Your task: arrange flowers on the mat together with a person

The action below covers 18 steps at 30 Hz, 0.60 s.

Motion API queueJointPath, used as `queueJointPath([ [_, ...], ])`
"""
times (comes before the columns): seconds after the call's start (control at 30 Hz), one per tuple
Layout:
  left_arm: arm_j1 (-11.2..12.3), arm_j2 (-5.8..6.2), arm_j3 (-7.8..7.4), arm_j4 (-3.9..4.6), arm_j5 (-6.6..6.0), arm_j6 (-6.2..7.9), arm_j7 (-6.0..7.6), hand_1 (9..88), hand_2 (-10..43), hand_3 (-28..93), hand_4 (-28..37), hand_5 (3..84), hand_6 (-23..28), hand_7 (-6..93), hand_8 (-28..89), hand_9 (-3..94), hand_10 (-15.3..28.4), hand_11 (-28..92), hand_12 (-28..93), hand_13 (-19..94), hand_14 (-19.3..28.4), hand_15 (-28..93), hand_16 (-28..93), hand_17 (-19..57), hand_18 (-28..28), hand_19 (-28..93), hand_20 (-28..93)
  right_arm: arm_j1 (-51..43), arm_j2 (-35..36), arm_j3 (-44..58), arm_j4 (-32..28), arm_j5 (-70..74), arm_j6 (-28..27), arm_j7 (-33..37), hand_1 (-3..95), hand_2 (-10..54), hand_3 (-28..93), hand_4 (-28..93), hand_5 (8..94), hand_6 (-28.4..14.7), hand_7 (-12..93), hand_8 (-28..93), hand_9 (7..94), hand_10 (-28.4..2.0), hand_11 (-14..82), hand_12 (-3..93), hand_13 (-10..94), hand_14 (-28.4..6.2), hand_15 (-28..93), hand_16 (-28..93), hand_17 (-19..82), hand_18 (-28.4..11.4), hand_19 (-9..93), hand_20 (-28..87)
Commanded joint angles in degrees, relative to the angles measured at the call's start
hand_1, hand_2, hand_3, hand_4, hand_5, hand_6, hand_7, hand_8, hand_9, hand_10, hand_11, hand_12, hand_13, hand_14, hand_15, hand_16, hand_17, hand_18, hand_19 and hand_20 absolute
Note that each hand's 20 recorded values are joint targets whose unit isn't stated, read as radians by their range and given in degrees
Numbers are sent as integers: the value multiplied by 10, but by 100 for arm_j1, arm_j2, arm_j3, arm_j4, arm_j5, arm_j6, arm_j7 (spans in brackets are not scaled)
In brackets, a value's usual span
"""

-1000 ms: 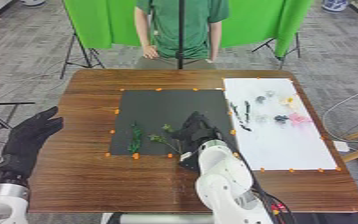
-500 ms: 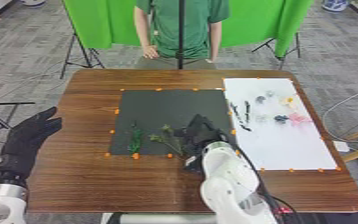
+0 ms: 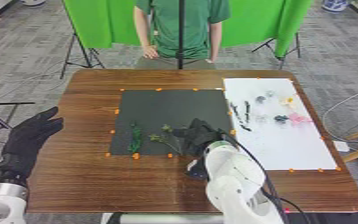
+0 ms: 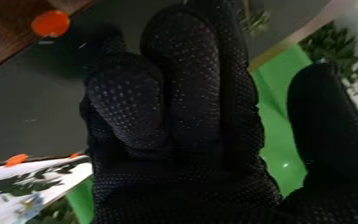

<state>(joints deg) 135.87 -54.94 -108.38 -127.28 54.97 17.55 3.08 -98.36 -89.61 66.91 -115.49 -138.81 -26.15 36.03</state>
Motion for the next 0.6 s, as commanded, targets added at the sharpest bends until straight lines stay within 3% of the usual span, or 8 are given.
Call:
queueJointPath([
  [0.03,52,-62,-2,17,-7,-50,-55,194,51,660,-283,400,39,92,-61,418,137,147,127,332,171,87,31,40,123,28,158,-59,-50,-205,210,111,-413,42,263,114,523,-131,877,-24,147,-83,937,-130,373,194,812,-158,603,308,301,-204,534,336],
  [0.6,55,-88,20,13,6,-35,-24,192,50,663,-283,400,39,95,-63,418,138,147,126,331,173,86,33,37,124,31,156,44,-58,-249,338,560,-144,-225,262,116,524,-124,861,-26,139,-79,937,-135,346,206,798,-162,604,302,298,-201,514,328],
])
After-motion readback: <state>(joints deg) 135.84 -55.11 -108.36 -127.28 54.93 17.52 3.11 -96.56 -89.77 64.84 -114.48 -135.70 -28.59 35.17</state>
